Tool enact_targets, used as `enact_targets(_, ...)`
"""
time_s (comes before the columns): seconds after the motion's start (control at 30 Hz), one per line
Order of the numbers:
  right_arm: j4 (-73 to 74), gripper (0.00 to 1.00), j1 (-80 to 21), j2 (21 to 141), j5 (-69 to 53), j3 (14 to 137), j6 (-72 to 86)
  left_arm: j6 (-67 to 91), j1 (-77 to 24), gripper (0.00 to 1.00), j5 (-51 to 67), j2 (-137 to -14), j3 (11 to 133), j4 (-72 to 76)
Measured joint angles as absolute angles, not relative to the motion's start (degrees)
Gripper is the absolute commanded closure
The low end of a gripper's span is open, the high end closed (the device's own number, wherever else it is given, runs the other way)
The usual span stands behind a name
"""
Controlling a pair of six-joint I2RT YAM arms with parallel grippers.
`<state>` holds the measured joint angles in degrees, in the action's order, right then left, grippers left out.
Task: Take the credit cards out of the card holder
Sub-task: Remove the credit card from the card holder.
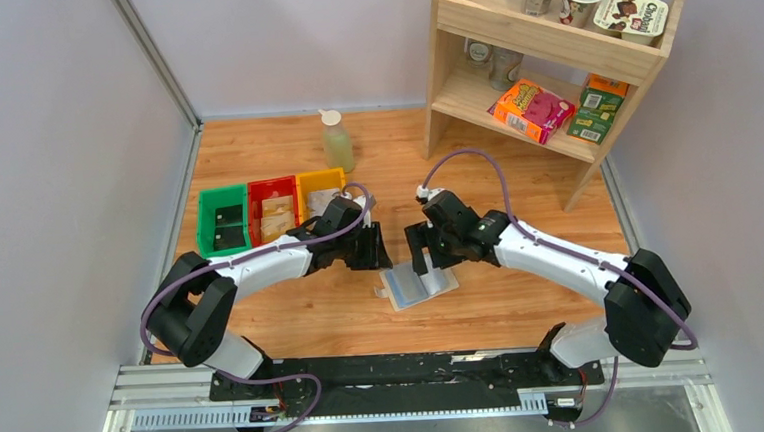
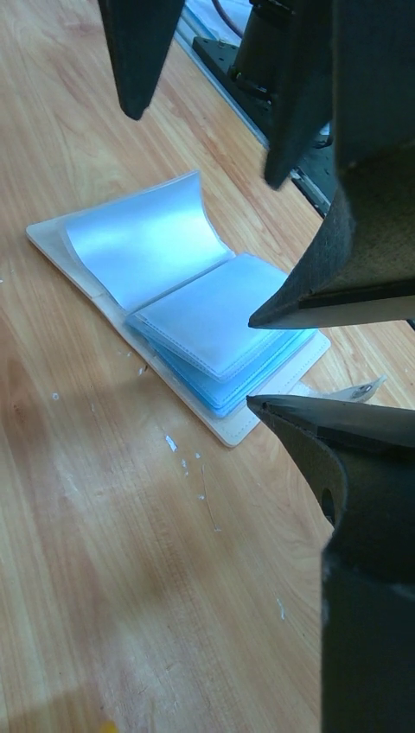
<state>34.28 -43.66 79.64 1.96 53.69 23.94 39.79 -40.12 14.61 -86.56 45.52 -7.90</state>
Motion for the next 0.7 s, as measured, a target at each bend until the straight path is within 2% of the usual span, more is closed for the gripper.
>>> enact_targets(0.2, 33.6, 0.07, -49.8, 82.3, 3.4, 54.8, 23.3, 40.0, -40.1, 0.55, 14.1, -85.6, 45.1, -8.0)
enact_targets(0.7, 34.0, 0.0, -56.1, 93.3, 9.4, 60.3, 24.8, 40.0, -40.1, 0.65, 13.9, -85.7, 41.9, -9.5)
